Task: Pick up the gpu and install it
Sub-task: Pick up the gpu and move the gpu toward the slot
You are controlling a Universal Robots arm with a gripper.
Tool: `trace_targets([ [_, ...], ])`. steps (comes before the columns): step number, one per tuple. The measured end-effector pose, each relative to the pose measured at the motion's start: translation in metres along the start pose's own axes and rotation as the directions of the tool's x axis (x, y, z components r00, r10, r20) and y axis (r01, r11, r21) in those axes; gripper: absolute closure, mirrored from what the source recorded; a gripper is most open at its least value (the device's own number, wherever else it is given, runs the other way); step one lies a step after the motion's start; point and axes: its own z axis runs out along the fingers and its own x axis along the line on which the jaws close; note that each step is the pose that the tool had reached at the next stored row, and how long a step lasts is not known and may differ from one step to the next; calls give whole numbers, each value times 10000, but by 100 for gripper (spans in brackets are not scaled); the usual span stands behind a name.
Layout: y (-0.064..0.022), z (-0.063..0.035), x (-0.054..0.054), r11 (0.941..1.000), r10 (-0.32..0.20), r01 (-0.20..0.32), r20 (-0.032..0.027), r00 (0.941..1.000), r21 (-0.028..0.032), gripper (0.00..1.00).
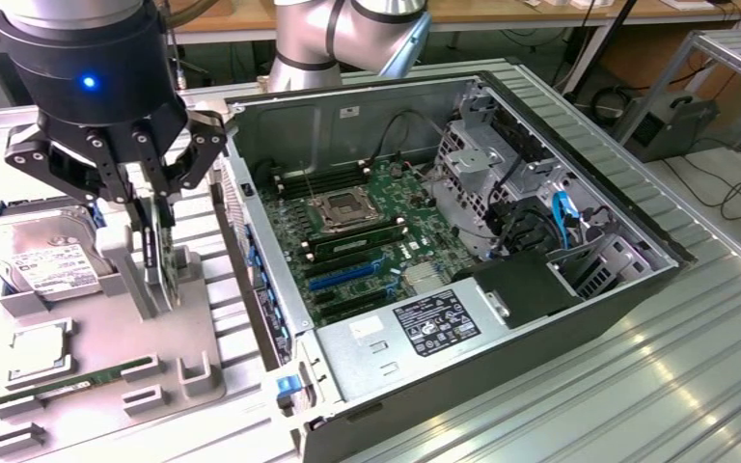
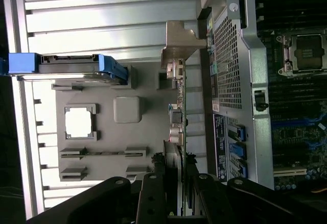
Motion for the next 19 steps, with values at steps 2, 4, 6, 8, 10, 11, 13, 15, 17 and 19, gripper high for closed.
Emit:
trace_targets([
  [2,0,-3,0,10000,0,0,0,10000,0,74],
  [4,0,-11,0,10000,0,0,0,10000,-1,74],
  [6,1,-19,0,10000,0,0,0,10000,0,74],
  [8,1,-22,0,10000,0,0,0,10000,0,74],
  [10,1,-29,0,10000,0,0,0,10000,-1,74],
  [11,1,-38,0,10000,0,0,0,10000,0,74],
  [13,2,-40,0,10000,0,0,1,10000,-1,74],
  [15,2,-45,0,10000,0,0,0,10000,0,74],
  [17,2,-59,0,10000,0,0,0,10000,0,74],
  [19,2,-61,0,10000,0,0,0,10000,-1,74],
])
